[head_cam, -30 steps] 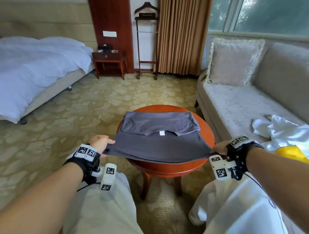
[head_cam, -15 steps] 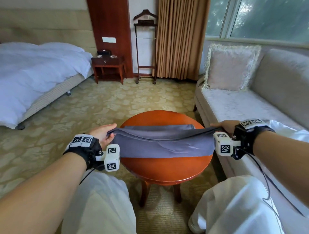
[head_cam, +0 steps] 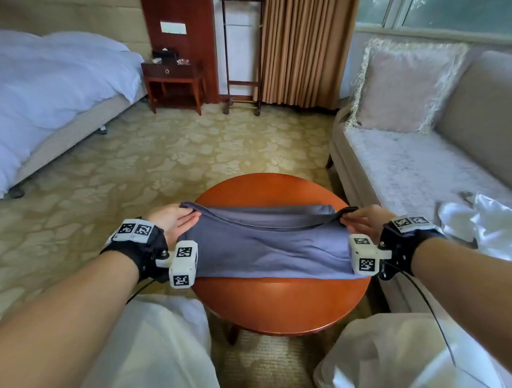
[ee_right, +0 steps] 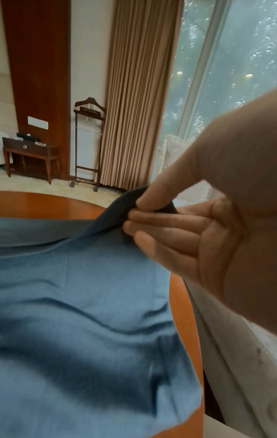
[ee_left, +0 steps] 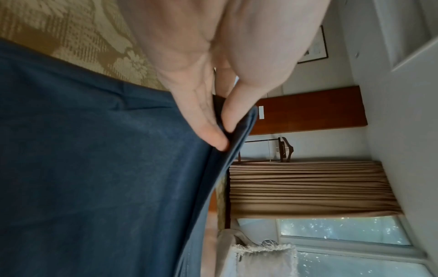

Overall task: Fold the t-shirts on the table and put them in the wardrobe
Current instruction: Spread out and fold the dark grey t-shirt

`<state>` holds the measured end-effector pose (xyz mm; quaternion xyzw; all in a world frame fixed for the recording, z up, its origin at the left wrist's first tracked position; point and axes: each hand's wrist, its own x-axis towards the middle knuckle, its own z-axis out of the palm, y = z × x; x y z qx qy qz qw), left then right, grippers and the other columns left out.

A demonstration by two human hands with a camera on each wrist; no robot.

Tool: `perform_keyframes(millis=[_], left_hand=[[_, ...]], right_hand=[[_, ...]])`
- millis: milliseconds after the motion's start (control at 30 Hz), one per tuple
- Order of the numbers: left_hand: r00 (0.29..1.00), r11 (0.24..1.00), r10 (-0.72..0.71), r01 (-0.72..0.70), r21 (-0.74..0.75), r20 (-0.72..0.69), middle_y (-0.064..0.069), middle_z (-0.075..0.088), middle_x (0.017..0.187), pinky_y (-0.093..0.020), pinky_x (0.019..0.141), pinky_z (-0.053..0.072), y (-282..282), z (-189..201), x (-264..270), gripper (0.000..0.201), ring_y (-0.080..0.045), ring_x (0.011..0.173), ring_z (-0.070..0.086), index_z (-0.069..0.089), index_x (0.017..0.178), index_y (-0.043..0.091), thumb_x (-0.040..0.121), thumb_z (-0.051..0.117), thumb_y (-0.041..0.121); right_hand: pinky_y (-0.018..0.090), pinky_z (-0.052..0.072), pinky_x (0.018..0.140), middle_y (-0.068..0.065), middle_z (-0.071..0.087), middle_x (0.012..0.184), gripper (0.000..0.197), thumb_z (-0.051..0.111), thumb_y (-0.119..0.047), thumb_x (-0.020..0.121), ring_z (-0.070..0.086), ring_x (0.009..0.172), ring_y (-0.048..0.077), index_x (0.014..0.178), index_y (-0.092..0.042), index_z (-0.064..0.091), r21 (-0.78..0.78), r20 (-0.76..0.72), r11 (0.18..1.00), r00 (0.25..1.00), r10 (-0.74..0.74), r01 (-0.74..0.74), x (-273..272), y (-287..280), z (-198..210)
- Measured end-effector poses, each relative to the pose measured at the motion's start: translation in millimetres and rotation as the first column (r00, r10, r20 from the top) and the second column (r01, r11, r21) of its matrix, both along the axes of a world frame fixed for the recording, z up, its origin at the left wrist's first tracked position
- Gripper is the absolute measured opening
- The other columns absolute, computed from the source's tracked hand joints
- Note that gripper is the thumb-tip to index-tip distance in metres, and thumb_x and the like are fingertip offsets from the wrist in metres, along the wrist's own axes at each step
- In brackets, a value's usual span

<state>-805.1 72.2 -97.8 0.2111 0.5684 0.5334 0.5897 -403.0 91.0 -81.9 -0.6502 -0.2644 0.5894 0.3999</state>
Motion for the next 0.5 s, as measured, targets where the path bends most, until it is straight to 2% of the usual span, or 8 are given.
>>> perform_keyframes(millis=[67, 100, 133, 200, 267, 333, 400, 500], left_hand=[[0.994, 0.997, -0.011, 0.002, -0.083, -0.107, -0.007, 0.062, 0.092, -0.018, 0.058, 0.055, 11, -9, -2, 0.011, -0.015, 0.077, 0.063, 0.052, 0.090, 0.012, 0.100, 0.050, 0.009], [0.986, 0.992, -0.015, -0.007, -0.129, -0.165, -0.004, 0.062, 0.089, -0.015, 0.044, 0.051, 16, -15, -5, 0.011, -0.011, 0.064, 0.064, 0.052, 0.089, 0.016, 0.100, 0.053, 0.016], [0.973, 0.986, -0.015, -0.024, -0.163, -0.228, -0.001, 0.061, 0.085, -0.013, 0.035, 0.043, 22, -20, -8, 0.014, -0.006, 0.047, 0.061, 0.051, 0.087, 0.019, 0.100, 0.055, 0.023], [0.940, 0.981, -0.034, -0.033, -0.191, -0.340, 0.001, 0.053, 0.072, -0.011, 0.028, 0.030, 34, -35, -16, 0.023, -0.003, 0.028, 0.045, 0.049, 0.079, 0.020, 0.099, 0.056, 0.029], [0.913, 0.982, -0.051, -0.028, -0.188, -0.404, 0.000, 0.044, 0.063, -0.012, 0.027, 0.021, 45, -48, -22, 0.031, -0.004, 0.024, 0.034, 0.046, 0.072, 0.018, 0.097, 0.059, 0.030], [0.891, 0.984, -0.052, -0.032, -0.176, -0.452, -0.001, 0.039, 0.061, -0.011, 0.030, 0.018, 53, -57, -28, 0.033, -0.005, 0.025, 0.030, 0.046, 0.070, 0.016, 0.095, 0.062, 0.029], [0.854, 0.981, -0.068, -0.036, -0.189, -0.516, -0.003, 0.043, 0.062, -0.017, 0.034, 0.024, 61, -61, -32, 0.032, -0.011, 0.033, 0.034, 0.051, 0.069, 0.015, 0.092, 0.065, 0.034], [0.786, 0.978, -0.070, -0.065, -0.196, -0.615, -0.003, 0.059, 0.073, -0.036, 0.049, 0.046, 69, -65, -34, 0.026, -0.019, 0.050, 0.043, 0.068, 0.086, 0.018, 0.087, 0.068, 0.044]], right_hand=[[0.019, 0.047, 0.088, 0.007, 0.061, 0.127, 0.025, 0.036, -0.017, 0.105, 0.062, 0.111, 0.008, 0.102, -0.007, 0.059, -0.064, 0.057, 0.996, 0.996, 0.071, -0.067, -2, 16, -8], [0.017, 0.043, 0.087, 0.004, 0.060, 0.125, 0.029, 0.033, -0.024, 0.106, 0.056, 0.118, 0.009, 0.102, -0.008, 0.057, -0.091, 0.095, 0.992, 0.991, 0.092, -0.083, -2, 24, -10], [0.014, 0.043, 0.076, 0.001, 0.065, 0.109, 0.031, 0.033, -0.028, 0.106, 0.059, 0.109, 0.007, 0.095, -0.010, 0.056, -0.116, 0.139, 0.990, 0.986, 0.091, -0.075, -3, 29, -15], [0.014, 0.044, 0.044, -0.004, 0.065, 0.057, 0.033, 0.041, -0.031, 0.103, 0.065, 0.057, 0.003, 0.077, -0.013, 0.049, -0.129, 0.222, 0.992, 0.974, 0.032, -0.003, -3, 43, -25], [0.010, 0.031, 0.028, -0.005, 0.050, 0.034, 0.035, 0.050, -0.032, 0.100, 0.047, 0.025, 0.006, 0.070, -0.014, 0.046, -0.103, 0.330, 0.993, 0.944, -0.012, 0.049, -1, 53, -34], [0.010, 0.026, 0.028, -0.005, 0.045, 0.032, 0.038, 0.053, -0.033, 0.098, 0.039, 0.021, 0.007, 0.066, -0.015, 0.045, -0.089, 0.379, 0.995, 0.925, -0.013, 0.050, 4, 65, -45], [0.018, 0.029, 0.034, -0.002, 0.046, 0.040, 0.040, 0.054, -0.035, 0.097, 0.039, 0.025, 0.009, 0.064, -0.014, 0.045, -0.121, 0.433, 0.992, 0.901, 0.032, 0.023, 7, 70, -48], [0.028, 0.041, 0.055, 0.004, 0.054, 0.073, 0.035, 0.062, -0.042, 0.090, 0.049, 0.054, 0.016, 0.069, -0.017, 0.052, -0.108, 0.458, 0.994, 0.888, 0.053, -0.003, 18, 83, -58]])
